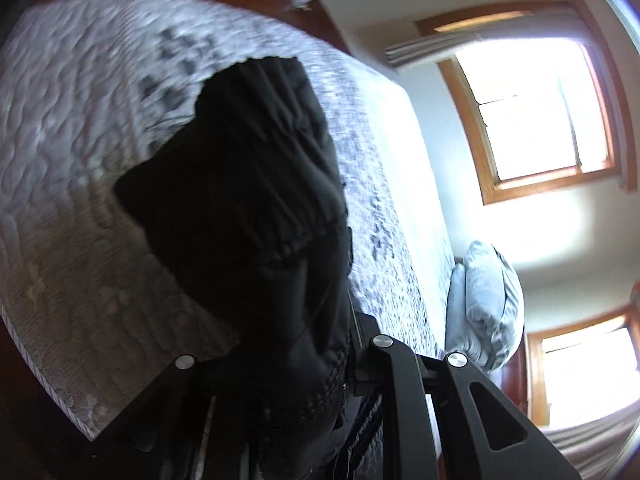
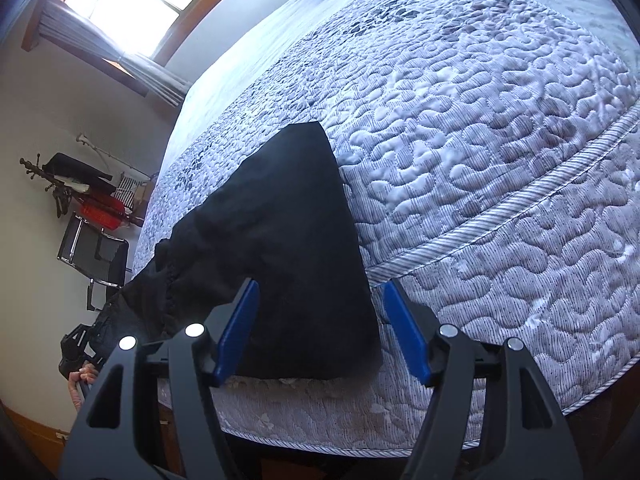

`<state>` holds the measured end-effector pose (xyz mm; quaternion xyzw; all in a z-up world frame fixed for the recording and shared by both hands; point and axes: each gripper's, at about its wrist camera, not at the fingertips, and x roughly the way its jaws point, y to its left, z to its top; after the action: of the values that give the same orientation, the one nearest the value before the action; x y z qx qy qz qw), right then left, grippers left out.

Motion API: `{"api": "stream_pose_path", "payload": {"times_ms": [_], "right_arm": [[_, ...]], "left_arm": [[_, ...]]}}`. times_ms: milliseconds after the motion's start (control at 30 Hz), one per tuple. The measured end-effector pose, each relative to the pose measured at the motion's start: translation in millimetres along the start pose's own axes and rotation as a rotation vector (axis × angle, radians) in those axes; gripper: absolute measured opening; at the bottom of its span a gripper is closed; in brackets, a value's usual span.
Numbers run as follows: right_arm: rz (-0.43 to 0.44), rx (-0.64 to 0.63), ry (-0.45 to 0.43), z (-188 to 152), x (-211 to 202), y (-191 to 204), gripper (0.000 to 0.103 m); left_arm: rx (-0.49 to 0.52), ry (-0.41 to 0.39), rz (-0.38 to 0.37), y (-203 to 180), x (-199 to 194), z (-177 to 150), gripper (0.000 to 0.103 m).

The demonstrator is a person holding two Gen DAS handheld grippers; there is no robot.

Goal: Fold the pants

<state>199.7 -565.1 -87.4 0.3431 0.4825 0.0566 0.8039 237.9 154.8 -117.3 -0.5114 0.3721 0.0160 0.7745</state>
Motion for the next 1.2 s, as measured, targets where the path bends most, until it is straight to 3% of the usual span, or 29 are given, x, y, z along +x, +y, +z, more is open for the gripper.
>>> {"api": "stream_pose_path", "payload": {"times_ms": [267, 600, 900, 1200], "right_arm": [[0.005, 0.014, -0.011, -0.9, -4.2, -5.0, 0.066], [0.018, 0.039, -0.028, -0.5, -8.6, -16.3, 0.066], [0.022, 0.059, -0.05, 0.0, -16.5, -29.4, 0.066], [0.026, 0.073, -0.06, -2.8, -18.6, -39.6, 0.066]], "left_arm": [[0.201, 0.005, -0.024, -88.0, 16.0, -12.7, 0.017], [0.437, 0.067, -0.05, -187.6, 52.0, -55.0, 0.019], [0.59, 0.113, -0.014, -239.4, 97.6, -94.4, 0.02], [0.705, 0.171, 0.028, -254.9, 118.2, -145.5, 0.02]]}}
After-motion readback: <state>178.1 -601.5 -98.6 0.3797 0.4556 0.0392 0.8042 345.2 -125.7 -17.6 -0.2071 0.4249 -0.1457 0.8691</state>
